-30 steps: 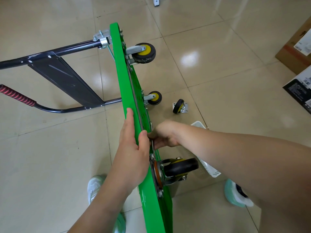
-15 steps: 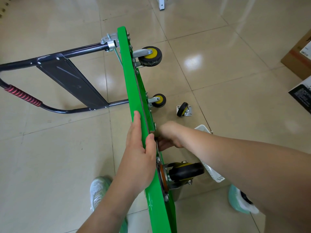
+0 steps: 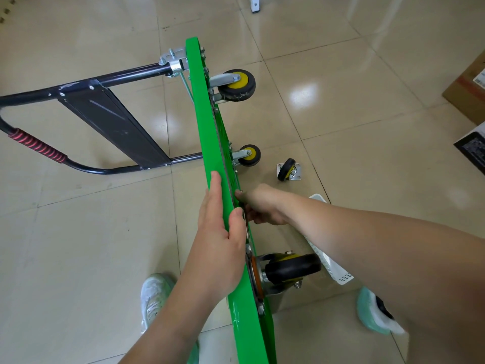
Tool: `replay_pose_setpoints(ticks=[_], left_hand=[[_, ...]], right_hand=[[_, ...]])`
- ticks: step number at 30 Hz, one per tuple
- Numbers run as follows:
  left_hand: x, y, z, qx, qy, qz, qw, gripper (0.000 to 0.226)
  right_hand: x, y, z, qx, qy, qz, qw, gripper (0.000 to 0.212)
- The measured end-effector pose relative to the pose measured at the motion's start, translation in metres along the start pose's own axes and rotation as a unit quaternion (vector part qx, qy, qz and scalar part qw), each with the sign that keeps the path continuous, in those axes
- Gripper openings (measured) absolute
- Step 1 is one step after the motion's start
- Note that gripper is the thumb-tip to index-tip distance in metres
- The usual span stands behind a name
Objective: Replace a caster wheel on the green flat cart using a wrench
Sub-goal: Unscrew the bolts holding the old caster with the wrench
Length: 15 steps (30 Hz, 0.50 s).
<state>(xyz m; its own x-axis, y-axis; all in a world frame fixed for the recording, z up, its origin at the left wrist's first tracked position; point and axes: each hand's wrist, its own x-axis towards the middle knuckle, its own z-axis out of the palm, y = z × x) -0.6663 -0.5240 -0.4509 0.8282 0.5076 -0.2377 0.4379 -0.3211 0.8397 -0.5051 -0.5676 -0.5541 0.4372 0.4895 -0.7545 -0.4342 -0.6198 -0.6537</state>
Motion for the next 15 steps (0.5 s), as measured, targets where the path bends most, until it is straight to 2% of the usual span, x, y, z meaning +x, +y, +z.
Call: replay_pose_setpoints(ticks=[9, 12, 15], left_hand=[[0.001, 0.0, -0.001, -0.006, -0.005, 0.001, 1.0, 0.068], [0.0, -0.001, 0.0, -0.011, -0.005, 0.0, 1.0, 0.068], [0.0, -0.001, 0.0, -0.01, -0.003, 0.003, 1.0, 0.068]], right_hand=[[0.016, 0.014, 0.005, -0.032, -0.03, -0.07, 0.997, 0.03], [0.016, 0.02, 0.004, -0.01, -0.02, -0.096, 0.995, 0.027], [0.02, 0.022, 0.008, 0.042, -0.045, -0.068, 0.996, 0.034]])
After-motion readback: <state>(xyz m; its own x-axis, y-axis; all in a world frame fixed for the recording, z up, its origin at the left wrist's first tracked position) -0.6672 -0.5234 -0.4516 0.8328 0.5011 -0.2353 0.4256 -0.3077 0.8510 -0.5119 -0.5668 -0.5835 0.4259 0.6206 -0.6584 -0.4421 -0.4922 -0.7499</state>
